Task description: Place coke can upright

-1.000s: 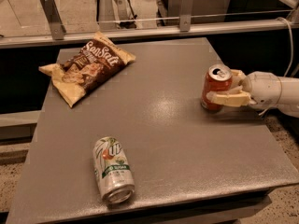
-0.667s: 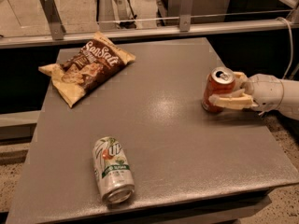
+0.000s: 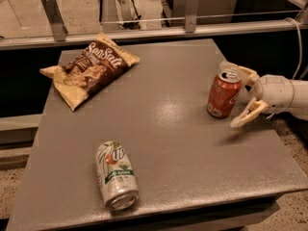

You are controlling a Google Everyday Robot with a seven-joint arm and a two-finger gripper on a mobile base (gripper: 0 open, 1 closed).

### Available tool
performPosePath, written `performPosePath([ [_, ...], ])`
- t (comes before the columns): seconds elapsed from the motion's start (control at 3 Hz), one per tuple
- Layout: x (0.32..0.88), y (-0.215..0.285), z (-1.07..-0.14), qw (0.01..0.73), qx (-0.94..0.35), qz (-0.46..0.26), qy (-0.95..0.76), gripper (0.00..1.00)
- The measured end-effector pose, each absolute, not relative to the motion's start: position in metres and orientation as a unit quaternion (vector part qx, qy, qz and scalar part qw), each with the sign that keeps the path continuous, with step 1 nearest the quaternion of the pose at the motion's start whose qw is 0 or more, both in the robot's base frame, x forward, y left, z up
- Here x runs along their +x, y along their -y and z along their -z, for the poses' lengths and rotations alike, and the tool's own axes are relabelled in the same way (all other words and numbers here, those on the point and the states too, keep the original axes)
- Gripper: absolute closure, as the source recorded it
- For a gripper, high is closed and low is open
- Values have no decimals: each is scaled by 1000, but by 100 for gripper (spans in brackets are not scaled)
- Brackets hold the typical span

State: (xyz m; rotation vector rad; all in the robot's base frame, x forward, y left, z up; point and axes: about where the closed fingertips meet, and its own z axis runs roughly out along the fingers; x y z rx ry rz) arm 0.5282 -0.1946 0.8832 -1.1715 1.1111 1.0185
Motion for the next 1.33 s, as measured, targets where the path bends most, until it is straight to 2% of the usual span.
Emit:
performPosePath([
  [0.67,518,234,-899,562,-523,-393,-507,0],
  [1.0,502,288,-923,562,-525,-338,-543,0],
  [1.33,505,292,-929,567,-525,-329,-543,0],
])
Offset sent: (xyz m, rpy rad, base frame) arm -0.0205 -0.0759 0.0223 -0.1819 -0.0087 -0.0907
